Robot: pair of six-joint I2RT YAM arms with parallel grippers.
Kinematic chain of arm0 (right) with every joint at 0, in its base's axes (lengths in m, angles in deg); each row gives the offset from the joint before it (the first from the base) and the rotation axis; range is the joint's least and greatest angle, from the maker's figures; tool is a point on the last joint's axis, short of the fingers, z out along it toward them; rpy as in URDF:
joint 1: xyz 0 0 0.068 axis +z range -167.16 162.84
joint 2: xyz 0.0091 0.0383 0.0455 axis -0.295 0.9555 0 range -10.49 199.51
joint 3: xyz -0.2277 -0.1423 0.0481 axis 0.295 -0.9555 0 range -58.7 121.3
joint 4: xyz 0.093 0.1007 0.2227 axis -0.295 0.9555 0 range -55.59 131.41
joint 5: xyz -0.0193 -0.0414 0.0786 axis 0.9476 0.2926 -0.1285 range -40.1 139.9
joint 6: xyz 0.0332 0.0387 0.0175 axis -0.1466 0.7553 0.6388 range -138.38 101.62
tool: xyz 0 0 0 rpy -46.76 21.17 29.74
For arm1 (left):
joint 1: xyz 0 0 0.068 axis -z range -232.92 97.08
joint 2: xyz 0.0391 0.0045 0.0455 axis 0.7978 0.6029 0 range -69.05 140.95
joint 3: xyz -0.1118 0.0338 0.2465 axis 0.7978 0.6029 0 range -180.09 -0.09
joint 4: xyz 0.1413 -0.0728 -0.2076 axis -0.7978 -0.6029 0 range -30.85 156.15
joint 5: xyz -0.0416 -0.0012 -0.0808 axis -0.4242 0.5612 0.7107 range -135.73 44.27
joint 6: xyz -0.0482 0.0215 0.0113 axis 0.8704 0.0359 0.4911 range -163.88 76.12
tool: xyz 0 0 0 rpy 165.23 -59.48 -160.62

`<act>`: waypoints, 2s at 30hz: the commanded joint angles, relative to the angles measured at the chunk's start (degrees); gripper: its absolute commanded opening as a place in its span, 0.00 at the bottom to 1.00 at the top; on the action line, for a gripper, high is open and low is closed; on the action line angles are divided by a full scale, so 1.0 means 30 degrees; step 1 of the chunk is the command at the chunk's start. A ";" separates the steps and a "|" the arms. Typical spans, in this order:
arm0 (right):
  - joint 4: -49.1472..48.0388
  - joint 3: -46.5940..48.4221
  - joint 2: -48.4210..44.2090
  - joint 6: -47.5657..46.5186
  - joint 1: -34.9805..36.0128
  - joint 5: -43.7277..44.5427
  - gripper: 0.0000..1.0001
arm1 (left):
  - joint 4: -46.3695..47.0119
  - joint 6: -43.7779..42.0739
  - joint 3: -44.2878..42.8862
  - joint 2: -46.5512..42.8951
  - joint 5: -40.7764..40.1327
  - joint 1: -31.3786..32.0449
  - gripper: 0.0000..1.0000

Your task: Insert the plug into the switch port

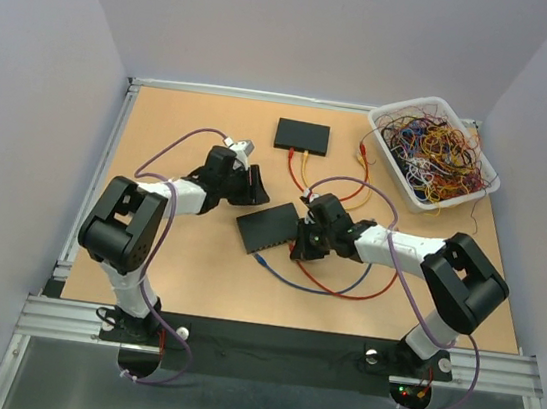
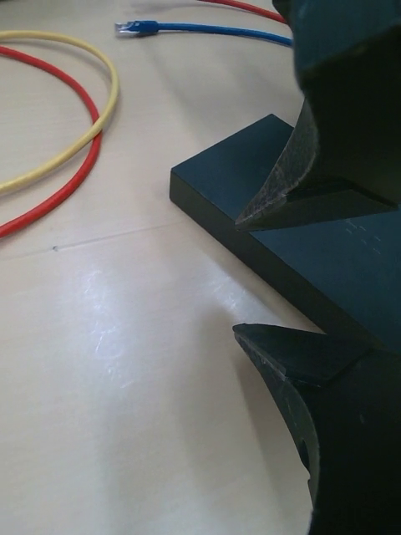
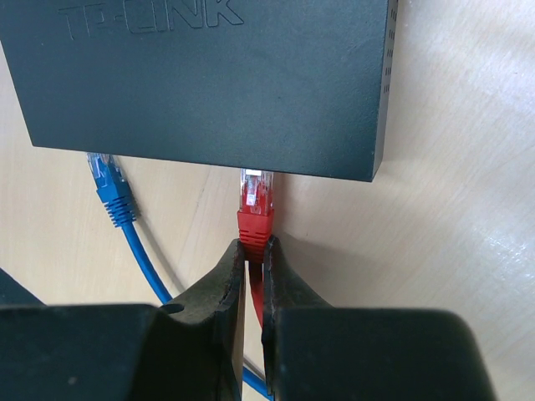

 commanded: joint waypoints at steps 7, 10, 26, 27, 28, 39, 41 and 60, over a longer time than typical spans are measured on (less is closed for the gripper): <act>-0.0469 0.1032 0.0389 -0.0440 -0.0134 0.0994 0.00 | 0.2620 -0.0839 0.0271 0.0160 0.2208 0.0855 0.59; -0.0323 0.1091 0.0360 -0.0498 -0.0163 0.1141 0.00 | 0.2708 -0.0898 0.0095 0.0599 0.2296 0.0914 0.59; 0.0352 0.1501 -0.0080 -0.0762 -0.0163 0.1640 0.00 | 0.2621 -0.1220 0.0299 0.1391 0.1828 0.1412 0.56; 0.0381 0.1588 -0.0050 -0.0762 -0.0134 0.1611 0.00 | 0.2504 -0.1249 0.0299 0.1391 0.1682 0.1499 0.56; 0.0410 0.1647 -0.0050 -0.0762 -0.0162 0.1610 0.00 | 0.2503 -0.1250 0.0299 0.1391 0.1565 0.1558 0.56; 0.0557 0.2116 0.0214 -0.0908 -0.0163 0.1932 0.01 | 0.2328 -0.1308 0.0651 0.1567 0.1095 0.1793 0.54; 0.0586 0.2145 0.0272 -0.1025 -0.0163 0.2107 0.01 | 0.2298 -0.1337 0.0651 0.1567 0.1124 0.1793 0.54; 0.0674 0.3082 0.1092 -0.3047 -0.0162 0.2811 0.00 | 0.2269 -0.1894 0.0972 0.1567 0.1447 0.2554 0.54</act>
